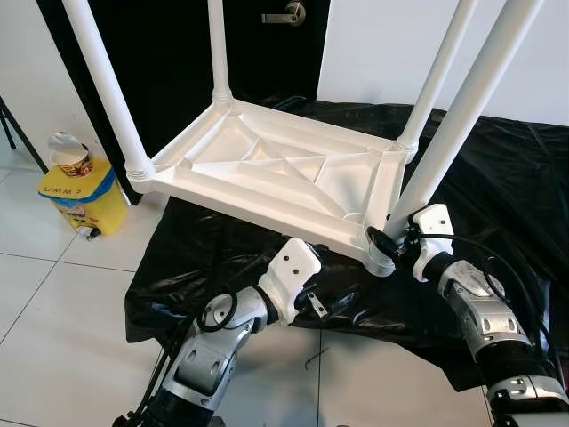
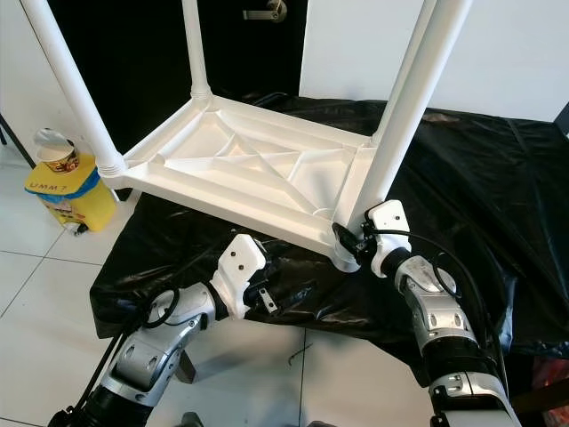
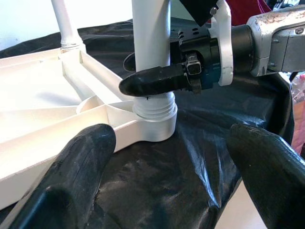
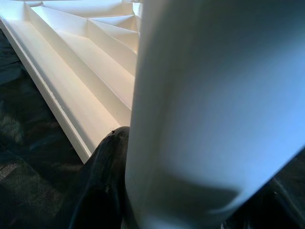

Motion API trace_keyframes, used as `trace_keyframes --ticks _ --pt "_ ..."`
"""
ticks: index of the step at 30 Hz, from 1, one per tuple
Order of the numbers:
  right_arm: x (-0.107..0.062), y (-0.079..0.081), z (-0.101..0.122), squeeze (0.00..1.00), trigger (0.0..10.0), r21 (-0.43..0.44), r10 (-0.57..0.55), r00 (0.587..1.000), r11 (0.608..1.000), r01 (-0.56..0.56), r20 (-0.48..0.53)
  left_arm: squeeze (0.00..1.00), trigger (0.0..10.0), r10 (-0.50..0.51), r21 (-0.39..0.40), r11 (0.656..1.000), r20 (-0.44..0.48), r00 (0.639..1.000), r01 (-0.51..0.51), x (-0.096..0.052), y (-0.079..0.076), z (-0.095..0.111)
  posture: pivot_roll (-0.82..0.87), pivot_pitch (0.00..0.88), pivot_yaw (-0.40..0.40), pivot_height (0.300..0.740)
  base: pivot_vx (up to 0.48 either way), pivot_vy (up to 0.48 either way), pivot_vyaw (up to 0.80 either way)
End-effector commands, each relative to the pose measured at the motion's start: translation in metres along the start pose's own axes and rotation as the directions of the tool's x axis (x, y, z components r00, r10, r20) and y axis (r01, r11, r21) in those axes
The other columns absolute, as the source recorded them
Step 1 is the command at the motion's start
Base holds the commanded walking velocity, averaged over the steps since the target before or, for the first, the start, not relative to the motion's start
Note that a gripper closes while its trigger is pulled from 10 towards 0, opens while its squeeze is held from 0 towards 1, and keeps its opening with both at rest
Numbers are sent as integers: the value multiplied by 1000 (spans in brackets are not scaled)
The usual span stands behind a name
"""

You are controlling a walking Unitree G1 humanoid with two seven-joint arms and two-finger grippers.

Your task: Building children table

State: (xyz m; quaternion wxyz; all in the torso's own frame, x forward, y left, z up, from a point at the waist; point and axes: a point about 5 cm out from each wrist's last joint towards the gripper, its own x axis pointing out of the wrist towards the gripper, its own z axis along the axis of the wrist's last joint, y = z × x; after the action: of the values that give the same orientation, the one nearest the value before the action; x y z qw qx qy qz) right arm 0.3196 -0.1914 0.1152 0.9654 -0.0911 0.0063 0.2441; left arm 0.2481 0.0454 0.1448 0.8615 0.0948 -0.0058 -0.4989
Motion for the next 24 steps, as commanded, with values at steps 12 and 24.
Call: trace_keyframes --ticks 12,24 --pt "-9 -2 -25 0 10000 29 -196 971 979 201 -137 0 10000 23 -4 1000 -6 1000 -23 -2 -1 0 47 34 -85 740 0 0 0" --pt "-14 2 -23 0 10000 112 -526 832 829 548 -176 0 10000 12 -6 1000 -4 1000 -12 0 0 0 33 30 -83 740 0 0 0"
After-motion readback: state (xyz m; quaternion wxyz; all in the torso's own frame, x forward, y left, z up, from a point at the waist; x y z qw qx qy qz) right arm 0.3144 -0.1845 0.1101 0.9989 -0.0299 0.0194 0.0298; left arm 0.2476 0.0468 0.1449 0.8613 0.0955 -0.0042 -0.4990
